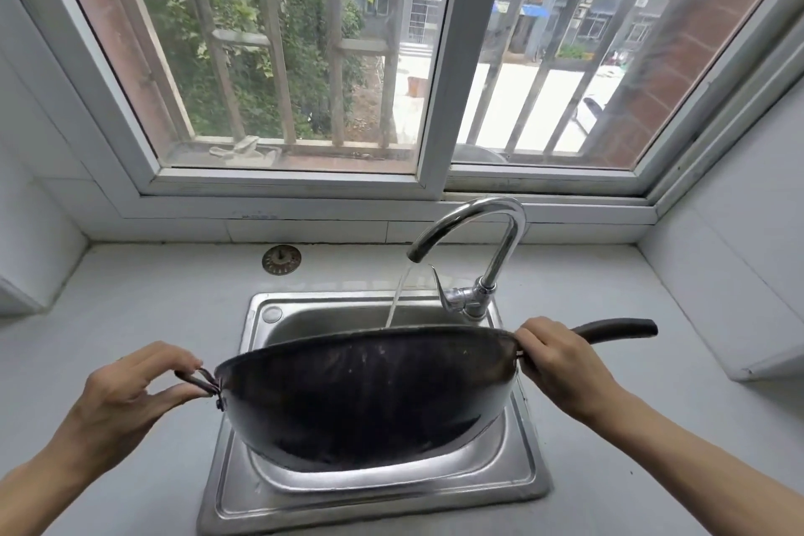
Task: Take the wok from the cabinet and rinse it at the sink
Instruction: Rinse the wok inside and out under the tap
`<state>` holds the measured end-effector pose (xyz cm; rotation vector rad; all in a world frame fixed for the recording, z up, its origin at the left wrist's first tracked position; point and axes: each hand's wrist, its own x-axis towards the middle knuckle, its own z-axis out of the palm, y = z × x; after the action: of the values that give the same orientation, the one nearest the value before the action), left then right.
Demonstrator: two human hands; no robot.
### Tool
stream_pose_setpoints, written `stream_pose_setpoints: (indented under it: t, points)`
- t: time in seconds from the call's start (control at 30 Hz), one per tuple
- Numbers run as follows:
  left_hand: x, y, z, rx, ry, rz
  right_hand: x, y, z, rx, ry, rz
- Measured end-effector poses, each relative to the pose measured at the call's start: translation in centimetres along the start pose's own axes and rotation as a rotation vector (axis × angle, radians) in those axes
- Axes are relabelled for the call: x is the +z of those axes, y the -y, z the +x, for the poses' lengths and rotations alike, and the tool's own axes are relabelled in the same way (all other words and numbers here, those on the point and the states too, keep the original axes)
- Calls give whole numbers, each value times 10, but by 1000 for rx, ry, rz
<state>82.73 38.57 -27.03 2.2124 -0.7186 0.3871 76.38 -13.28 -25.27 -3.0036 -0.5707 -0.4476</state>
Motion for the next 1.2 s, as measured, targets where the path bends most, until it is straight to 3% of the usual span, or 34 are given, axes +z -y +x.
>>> stream_pose_setpoints:
  t: [0.27,0.53,0.77,1.2]
  points:
    - [5,11,3,-204,38,-54,10,2,2,117,16,69]
    - [10,22,10,-280,97,11,24,0,9,170,38,103]
    - [20,28,11,-407,44,-46,35,-3,13,181,24,162]
    - [39,44,17,-431,91,-71,67,-8,21,221,103,170]
